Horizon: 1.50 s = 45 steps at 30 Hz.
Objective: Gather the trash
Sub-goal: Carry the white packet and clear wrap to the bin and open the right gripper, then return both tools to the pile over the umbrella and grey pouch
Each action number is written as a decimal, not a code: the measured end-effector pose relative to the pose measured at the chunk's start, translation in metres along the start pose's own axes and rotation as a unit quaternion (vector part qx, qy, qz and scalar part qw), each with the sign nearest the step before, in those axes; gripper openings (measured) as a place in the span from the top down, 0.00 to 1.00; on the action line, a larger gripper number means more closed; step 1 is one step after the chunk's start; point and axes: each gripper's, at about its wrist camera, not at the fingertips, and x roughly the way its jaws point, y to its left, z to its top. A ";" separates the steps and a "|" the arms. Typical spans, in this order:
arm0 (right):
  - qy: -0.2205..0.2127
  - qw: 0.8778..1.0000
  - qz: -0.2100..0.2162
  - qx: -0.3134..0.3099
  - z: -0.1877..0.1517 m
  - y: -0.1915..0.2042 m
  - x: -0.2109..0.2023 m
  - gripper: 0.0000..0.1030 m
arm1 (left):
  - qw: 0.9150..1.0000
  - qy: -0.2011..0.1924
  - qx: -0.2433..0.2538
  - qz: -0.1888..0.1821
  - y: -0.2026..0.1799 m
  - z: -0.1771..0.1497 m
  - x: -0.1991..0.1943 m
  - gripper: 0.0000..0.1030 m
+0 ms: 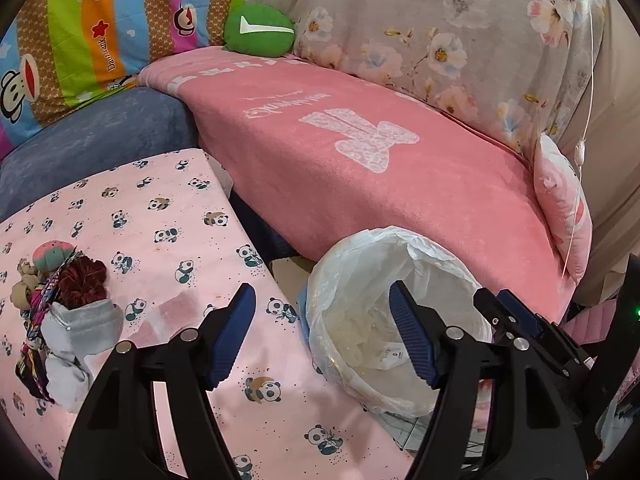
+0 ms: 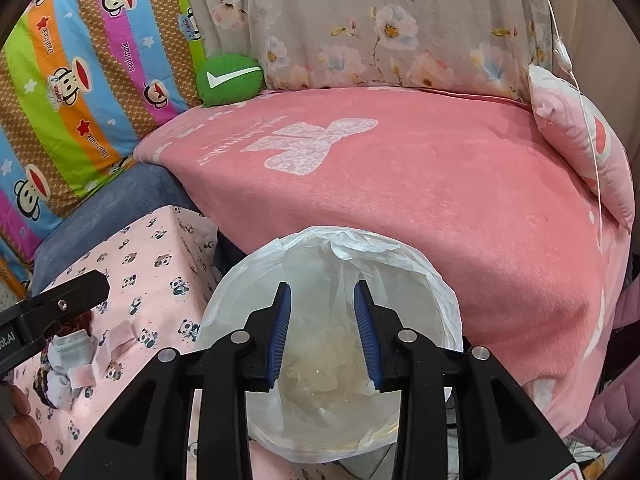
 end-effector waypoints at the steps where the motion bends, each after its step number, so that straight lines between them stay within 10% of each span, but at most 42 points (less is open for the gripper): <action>1: 0.000 1.000 0.001 -0.001 0.000 0.002 -0.001 0.68 | 1.000 0.000 -0.001 0.001 0.002 0.000 -0.001 0.36; 26: 0.018 0.996 0.065 -0.063 -0.022 0.086 -0.018 0.56 | 0.997 -0.004 -0.056 0.050 0.073 -0.026 -0.034 0.31; 45: 0.052 0.980 0.132 -0.139 -0.055 0.192 -0.021 0.52 | 0.978 -0.002 -0.159 0.135 0.207 -0.062 -0.066 0.28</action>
